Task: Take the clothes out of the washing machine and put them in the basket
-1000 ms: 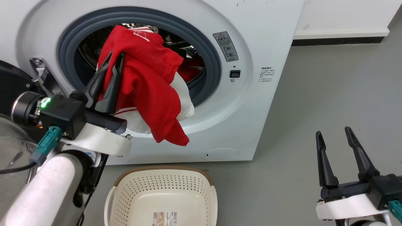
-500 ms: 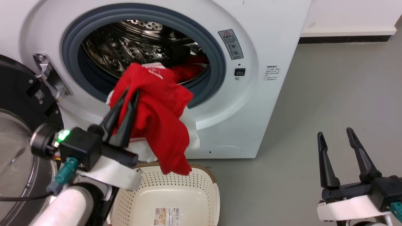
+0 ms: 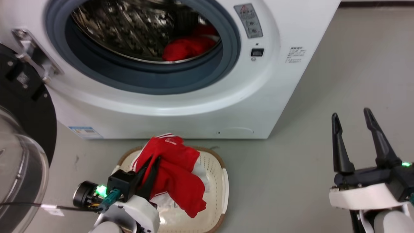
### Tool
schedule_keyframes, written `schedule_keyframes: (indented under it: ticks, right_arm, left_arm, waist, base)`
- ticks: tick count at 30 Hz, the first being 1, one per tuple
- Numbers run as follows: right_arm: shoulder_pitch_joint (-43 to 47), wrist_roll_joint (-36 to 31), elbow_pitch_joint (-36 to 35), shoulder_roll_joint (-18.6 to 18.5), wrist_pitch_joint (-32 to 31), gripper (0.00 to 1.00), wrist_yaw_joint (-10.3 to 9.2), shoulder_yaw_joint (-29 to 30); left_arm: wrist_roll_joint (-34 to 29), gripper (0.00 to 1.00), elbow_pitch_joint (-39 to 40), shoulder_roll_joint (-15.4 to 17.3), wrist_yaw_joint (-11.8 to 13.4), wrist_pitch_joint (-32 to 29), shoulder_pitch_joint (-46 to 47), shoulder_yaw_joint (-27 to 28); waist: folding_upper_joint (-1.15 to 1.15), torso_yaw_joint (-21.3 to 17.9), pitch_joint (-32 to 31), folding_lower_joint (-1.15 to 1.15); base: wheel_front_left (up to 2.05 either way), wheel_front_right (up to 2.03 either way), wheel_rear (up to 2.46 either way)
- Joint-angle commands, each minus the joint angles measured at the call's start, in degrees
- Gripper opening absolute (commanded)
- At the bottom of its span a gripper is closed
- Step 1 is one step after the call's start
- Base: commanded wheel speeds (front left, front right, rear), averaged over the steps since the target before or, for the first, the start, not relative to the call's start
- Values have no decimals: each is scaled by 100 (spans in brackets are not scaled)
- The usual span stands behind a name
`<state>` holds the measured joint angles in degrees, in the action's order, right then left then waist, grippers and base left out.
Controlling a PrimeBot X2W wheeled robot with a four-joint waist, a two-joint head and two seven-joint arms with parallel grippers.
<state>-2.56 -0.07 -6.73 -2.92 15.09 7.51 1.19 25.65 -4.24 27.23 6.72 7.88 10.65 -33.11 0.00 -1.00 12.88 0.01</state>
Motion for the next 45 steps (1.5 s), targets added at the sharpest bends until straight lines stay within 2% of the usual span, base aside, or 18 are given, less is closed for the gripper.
schedule_keyframes:
  ticks: [1, 9, 17, 18, 24, 32, 33, 34, 38, 45]
  right_arm:
    - [-156, -36, -45, 8, 12, 100, -4, -12]
    - [-638, -29, -166, 9, 12, 100, -4, -38]
    - [-1068, 48, -292, 9, 12, 100, -4, -2]
    - [-1192, 81, -335, 9, 12, 100, -4, 18]
    - [-1333, 106, -374, 9, 12, 100, -4, 56]
    - [-1417, 151, -340, 9, 11, 100, -4, 35]
    - [-1414, 159, -329, 9, 12, 100, -4, 31]
    - [-1412, 155, -316, 9, 11, 100, -4, 25]
    - [-1372, 150, -280, 9, 12, 100, -4, 21]
    - [-1144, 126, -160, 9, 12, 100, -4, -2]
  left_arm:
    - [48, 0, -446, -132, -102, 160, 206, -21]
    - [23, 0, -2741, -759, -524, 567, 1088, -155]
    - [-129, 0, -4888, -1206, -878, 671, 2118, -314]
    - [-159, 0, -5572, -1314, -934, 608, 2475, -368]
    - [-171, 0, -6491, -1514, -972, 441, 2998, -448]
    - [-142, 0, -6867, -1665, -1021, 83, 3134, -551]
    - [-114, 16, -6885, -1680, -1021, 45, 3101, -539]
    - [-106, 100, -6896, -1694, -1018, 56, 3076, -537]
    - [-34, 100, -6913, -1746, -1043, 167, 2983, -511]
    - [215, 100, -6850, -1825, -1050, 661, 2755, -283]
  waist:
    - [0, -24, 363, -1]
    - [0, -170, 1280, -1]
    - [0, -427, 2125, -1]
    - [0, -515, 2389, -1]
    - [0, -588, 2755, -1]
    - [0, -623, 2889, -1]
    - [0, -616, 2864, -1]
    - [0, -606, 2830, -1]
    - [0, -564, 2669, -1]
    - [0, -428, 1988, -1]
  base:
    - [0, 0, 0]
    - [0, 0, 0]
    - [0, 0, 0]
    - [0, 0, 0]
    - [0, 0, 0]
    - [0, 0, 0]
    - [0, 0, 0]
    - [0, 0, 0]
    - [0, 0, 0]
    - [0, 0, 0]
